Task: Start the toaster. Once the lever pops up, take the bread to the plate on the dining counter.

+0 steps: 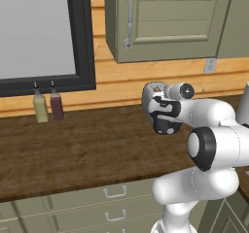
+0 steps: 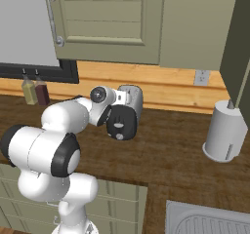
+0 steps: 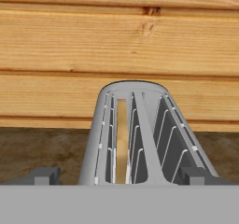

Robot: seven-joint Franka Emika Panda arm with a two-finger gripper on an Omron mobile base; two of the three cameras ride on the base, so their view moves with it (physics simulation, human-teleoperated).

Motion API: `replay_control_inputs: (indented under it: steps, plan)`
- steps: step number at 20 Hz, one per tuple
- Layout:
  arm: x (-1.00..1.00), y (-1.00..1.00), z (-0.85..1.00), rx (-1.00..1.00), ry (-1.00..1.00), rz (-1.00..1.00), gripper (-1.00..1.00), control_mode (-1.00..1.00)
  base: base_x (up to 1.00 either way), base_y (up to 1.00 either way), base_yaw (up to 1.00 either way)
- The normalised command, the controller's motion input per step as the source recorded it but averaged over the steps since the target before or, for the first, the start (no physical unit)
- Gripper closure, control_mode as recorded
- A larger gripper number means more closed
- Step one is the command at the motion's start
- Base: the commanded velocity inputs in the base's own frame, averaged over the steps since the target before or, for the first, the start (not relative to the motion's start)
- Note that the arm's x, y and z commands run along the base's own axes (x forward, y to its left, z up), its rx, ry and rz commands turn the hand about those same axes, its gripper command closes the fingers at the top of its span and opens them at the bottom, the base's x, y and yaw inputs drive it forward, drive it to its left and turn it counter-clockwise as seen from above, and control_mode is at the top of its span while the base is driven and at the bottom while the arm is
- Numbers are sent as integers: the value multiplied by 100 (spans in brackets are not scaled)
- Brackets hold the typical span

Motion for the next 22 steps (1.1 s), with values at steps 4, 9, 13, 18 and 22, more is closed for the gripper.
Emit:
replay_control_inputs:
  steps: [4,9,13,18,22]
  plan:
    - [0,0,0,0,0,0,-100,-100,0,0,0]
    - [0,0,0,0,0,0,-100,-100,0,0,0]
    - [0,0,0,0,0,0,-100,-100,0,0,0]
    - [0,0,0,0,0,0,-100,-100,0,0,0]
    - [0,0,0,0,0,0,-100,-100,0,0,0]
